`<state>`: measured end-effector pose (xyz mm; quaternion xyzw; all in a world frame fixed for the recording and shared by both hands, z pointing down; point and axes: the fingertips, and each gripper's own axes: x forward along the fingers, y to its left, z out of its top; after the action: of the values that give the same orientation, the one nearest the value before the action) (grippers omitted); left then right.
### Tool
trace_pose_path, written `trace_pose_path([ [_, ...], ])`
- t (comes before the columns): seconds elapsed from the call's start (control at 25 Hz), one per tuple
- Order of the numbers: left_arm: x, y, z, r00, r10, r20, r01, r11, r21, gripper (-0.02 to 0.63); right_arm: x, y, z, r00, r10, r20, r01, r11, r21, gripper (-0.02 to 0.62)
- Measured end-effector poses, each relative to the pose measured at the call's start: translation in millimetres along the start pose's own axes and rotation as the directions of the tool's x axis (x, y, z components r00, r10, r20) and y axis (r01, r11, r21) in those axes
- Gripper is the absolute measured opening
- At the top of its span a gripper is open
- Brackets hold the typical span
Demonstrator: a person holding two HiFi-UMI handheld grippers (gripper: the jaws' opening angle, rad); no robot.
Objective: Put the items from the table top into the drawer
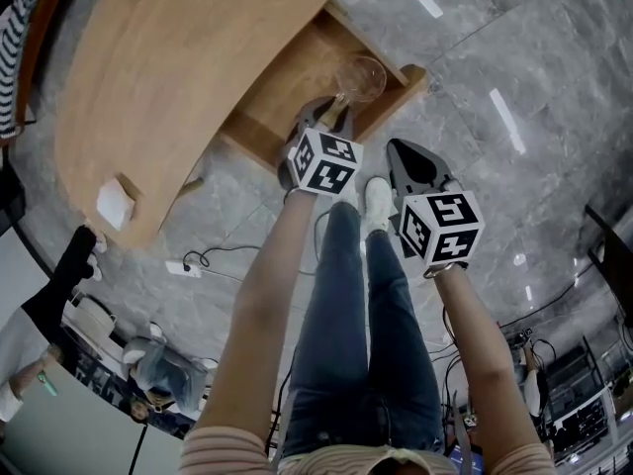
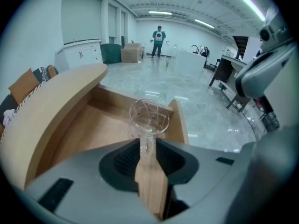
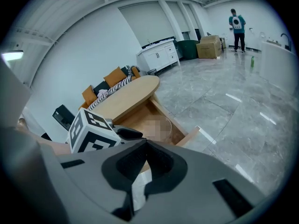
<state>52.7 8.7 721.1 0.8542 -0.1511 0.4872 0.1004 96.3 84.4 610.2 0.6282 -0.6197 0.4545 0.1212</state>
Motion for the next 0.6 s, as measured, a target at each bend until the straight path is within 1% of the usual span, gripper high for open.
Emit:
trace_pose_path([
  [0.16,-33.8,-4.6,7.8,0.999,0.007,0.042,-0.005,0.999,-0.039,0.1,-18.9,11.5,4.1,1.0,0.005,0.009,-0.004,1.0,-0.014,0.008],
  [0.24,-51.9,-5.6,13.0,0.997,0.021,0.07,-0.016,0.998,-0.063,0.085,-28.4,18.1,7.2,1.0,0.008,0.016,-0.008,1.0,-0.023,0.008],
  [0.36,-76.6,-4.4,24.1,0.991,0.051,0.123,-0.038,0.993,-0.108,0.053,-40.7,26.5,15.9,0.999,0.017,0.036,-0.015,0.999,-0.043,0.008],
  [0.6,-127.8,-2.3,42.9,0.977,0.099,0.19,-0.069,0.985,-0.158,0.025,-72.9,48.8,40.8,0.995,0.04,0.091,-0.034,0.997,-0.062,0.008],
])
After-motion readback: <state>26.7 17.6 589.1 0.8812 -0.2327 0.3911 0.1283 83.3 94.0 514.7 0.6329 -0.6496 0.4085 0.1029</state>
